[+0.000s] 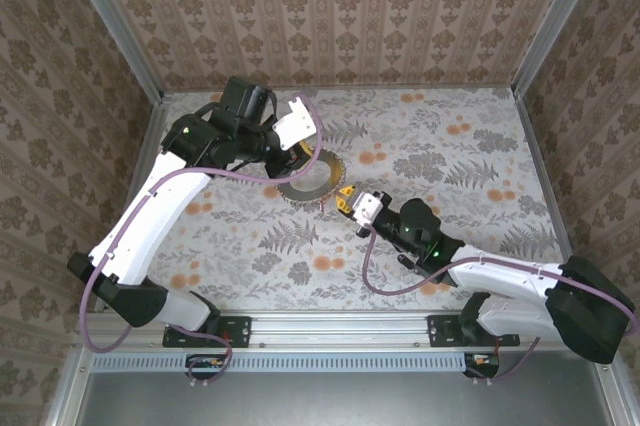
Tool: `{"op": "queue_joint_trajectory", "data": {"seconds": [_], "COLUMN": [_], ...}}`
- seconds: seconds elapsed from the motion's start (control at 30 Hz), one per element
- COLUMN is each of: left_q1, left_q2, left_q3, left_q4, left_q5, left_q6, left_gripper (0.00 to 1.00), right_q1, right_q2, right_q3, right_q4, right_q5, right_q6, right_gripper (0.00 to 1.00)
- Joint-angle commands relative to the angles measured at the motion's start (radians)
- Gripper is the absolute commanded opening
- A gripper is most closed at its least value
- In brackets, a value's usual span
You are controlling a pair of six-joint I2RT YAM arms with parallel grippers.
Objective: Put the keys on the keyring
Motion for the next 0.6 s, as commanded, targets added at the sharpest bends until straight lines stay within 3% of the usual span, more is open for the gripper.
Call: {"op": "queue_joint_trajectory", "data": {"seconds": [0.0,0.57], "left_q1": [-0.008,-0.009], "left_q2": [-0.007,-0.018], "left_q3": [0.029,0.002], "left_q4": [0.010,0.049], "left_q5": [-0.001,0.013], "left_q6": [0.011,0.009], "left_gripper": [0.00,0.00], "right_q1": [0.007,0.011], "right_q2": [0.014,0.095], "right_q3": [0.001,0.044], "right_q4": [-0.010,0.040], "right_q5": [-0.043,-0.034], "right_q6": [0.023,0.015], "right_gripper": [0.18,0.18]}}
